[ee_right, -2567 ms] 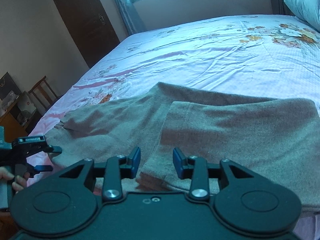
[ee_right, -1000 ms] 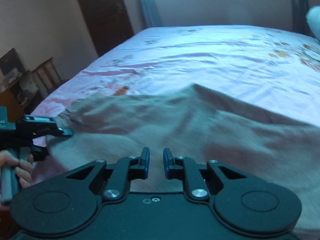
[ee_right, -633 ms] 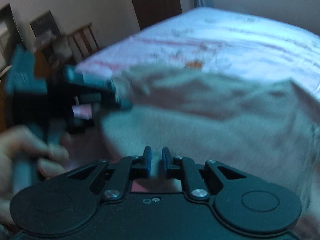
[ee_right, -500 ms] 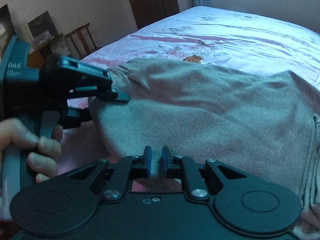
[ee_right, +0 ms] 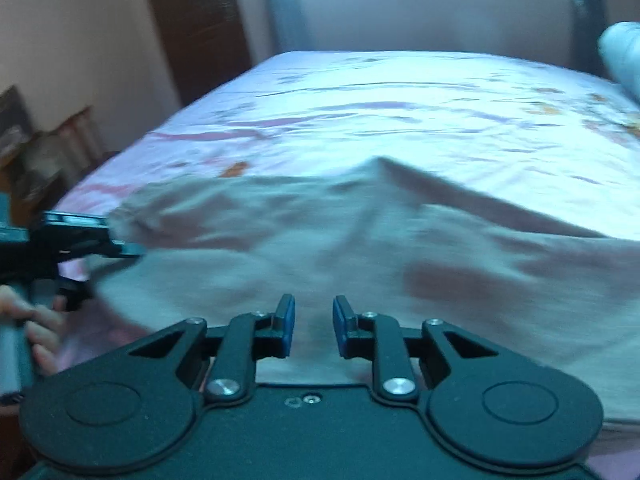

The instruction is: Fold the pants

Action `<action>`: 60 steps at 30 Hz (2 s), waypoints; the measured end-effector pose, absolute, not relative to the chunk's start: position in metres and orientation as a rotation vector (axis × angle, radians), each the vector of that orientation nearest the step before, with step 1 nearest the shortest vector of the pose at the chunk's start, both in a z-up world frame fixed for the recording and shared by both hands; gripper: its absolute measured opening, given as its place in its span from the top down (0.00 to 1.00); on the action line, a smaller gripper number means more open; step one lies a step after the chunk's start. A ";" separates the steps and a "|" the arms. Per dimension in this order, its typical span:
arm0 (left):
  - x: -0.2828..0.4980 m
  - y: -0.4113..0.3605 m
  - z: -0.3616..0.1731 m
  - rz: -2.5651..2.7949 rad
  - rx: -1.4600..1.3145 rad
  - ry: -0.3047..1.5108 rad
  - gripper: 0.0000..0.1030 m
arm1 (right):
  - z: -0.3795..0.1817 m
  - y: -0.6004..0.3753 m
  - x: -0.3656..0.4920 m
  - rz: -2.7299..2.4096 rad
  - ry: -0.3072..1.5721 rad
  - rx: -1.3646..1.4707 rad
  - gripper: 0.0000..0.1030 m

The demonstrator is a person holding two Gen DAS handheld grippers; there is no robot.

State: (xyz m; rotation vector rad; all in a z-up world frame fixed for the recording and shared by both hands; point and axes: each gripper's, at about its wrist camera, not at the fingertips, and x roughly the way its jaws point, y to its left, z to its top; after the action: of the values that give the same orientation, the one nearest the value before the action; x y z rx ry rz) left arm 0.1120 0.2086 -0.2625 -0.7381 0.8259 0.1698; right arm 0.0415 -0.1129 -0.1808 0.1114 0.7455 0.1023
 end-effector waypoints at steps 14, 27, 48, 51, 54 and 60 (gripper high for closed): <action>0.113 0.209 -0.262 0.161 -0.746 0.825 0.65 | -0.193 -0.120 0.055 0.094 0.759 0.120 0.84; 0.117 0.207 -0.261 0.165 -0.726 0.834 0.65 | -0.203 -0.117 0.062 0.102 0.812 0.144 0.84; 0.121 0.204 -0.260 0.162 -0.701 0.842 0.65 | -0.183 -0.121 0.033 0.088 0.761 0.169 0.83; 0.121 0.204 -0.260 0.159 -0.695 0.843 0.65 | -0.176 -0.122 0.020 0.074 0.733 0.127 0.82; 0.121 0.203 -0.260 0.156 -0.689 0.841 0.65 | -0.180 -0.146 -0.004 0.044 0.708 0.153 0.80; 0.122 0.205 -0.258 0.150 -0.682 0.854 0.65 | -0.198 -0.151 -0.036 0.011 0.670 0.155 0.81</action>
State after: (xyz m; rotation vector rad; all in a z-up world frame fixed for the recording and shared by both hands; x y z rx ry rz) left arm 0.1217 0.2046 -0.2582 -0.6822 0.8541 0.1498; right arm -0.0363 -0.1513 -0.1979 0.1549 0.6705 0.0105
